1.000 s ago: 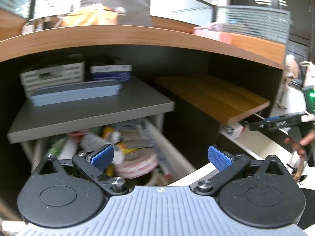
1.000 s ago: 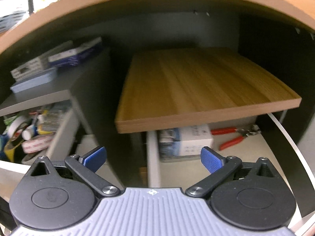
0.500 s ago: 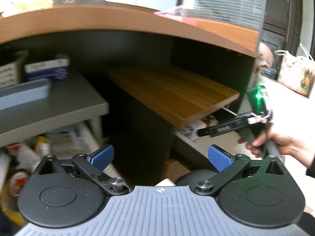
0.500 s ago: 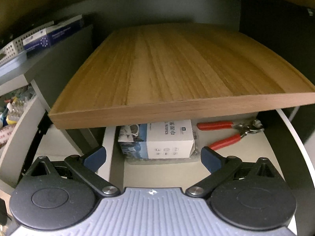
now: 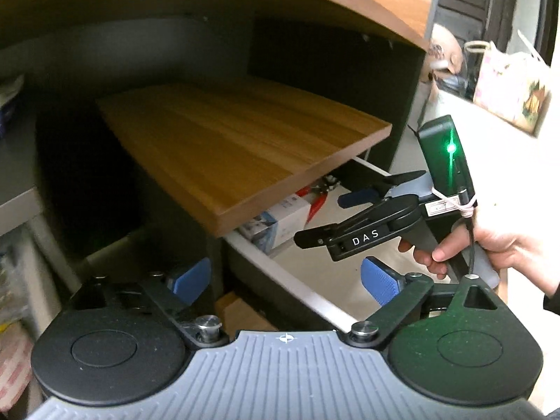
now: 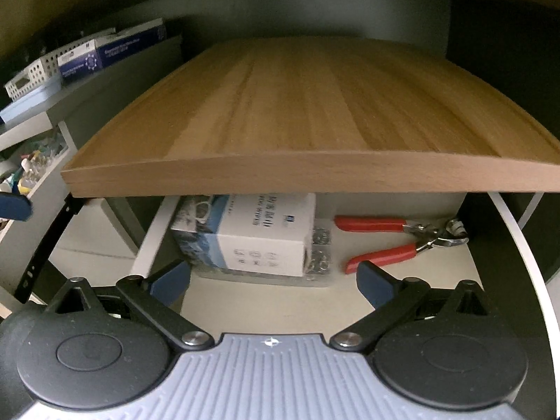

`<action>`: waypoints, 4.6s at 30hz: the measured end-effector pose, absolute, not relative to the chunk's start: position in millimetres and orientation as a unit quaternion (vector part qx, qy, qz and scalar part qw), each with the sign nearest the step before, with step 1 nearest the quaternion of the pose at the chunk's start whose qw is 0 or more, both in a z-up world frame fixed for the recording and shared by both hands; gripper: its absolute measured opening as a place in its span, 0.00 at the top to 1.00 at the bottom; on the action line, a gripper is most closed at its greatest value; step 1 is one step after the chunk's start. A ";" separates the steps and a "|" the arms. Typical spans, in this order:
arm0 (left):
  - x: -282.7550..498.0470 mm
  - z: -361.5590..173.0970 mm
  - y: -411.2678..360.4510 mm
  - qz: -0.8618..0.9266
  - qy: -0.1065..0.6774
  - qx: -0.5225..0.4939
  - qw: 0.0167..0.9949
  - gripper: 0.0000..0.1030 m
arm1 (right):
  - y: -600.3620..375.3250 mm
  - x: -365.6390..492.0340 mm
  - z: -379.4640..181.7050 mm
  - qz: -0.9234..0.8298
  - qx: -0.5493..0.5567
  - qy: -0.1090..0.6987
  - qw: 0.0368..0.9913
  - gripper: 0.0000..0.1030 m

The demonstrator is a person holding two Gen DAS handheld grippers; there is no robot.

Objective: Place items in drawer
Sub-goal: 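Move the right gripper under the wooden shelf toward the white wipes box, then grasp the white anti-fog wipes box with the right gripper, then lift the wipes box out from under the wooden shelf with the right gripper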

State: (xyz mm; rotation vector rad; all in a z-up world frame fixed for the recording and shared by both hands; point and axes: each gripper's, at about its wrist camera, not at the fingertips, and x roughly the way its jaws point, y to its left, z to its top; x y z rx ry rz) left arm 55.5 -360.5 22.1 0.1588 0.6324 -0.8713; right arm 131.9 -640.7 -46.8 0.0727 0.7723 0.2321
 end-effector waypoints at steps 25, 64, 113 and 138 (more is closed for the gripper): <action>84.5 -30.3 -467.8 -0.334 0.331 0.182 0.864 0.02 | -666.7 157.1 -67.4 0.204 0.063 0.358 0.909 0.13; 87.5 -44.7 -525.6 -0.229 0.327 0.226 0.889 0.00 | -668.1 153.0 -68.7 0.239 0.088 0.348 0.902 0.17; 105.5 -52.3 -511.3 -0.347 0.432 0.133 0.822 0.01 | -695.6 143.2 -73.7 0.164 0.164 0.457 0.858 0.18; 46.1 11.3 -464.9 -0.377 0.274 0.093 0.880 0.17 | -646.6 47.9 21.2 0.068 0.127 0.367 0.919 0.28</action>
